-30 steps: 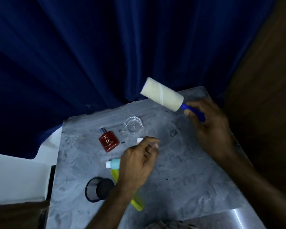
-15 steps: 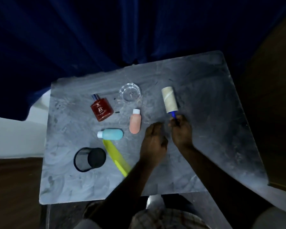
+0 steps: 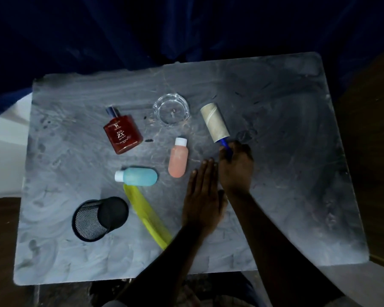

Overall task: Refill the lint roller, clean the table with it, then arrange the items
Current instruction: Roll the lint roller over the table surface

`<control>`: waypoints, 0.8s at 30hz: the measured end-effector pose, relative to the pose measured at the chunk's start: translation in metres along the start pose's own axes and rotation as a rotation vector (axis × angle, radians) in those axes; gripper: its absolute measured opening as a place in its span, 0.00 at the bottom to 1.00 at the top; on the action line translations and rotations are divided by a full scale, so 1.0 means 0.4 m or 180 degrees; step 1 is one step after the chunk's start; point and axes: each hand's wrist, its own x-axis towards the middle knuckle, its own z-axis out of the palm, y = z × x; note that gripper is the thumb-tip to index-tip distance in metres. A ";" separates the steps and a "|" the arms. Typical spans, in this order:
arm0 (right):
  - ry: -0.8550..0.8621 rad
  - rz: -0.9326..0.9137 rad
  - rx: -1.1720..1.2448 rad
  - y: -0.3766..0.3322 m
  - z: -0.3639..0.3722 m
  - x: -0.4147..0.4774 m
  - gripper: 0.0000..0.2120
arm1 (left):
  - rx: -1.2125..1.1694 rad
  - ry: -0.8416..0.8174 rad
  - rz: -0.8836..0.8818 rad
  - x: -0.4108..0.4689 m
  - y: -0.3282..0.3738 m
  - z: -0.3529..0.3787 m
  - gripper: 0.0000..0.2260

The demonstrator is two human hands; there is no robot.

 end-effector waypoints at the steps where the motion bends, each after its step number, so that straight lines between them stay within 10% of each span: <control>1: 0.0034 0.0012 -0.0019 -0.004 0.002 0.001 0.12 | 0.0035 0.0003 0.0032 0.001 -0.003 0.003 0.29; 24: -0.0341 -0.0209 -0.1303 0.006 -0.043 -0.011 0.16 | 0.0135 0.0248 -0.0197 0.019 -0.002 0.002 0.29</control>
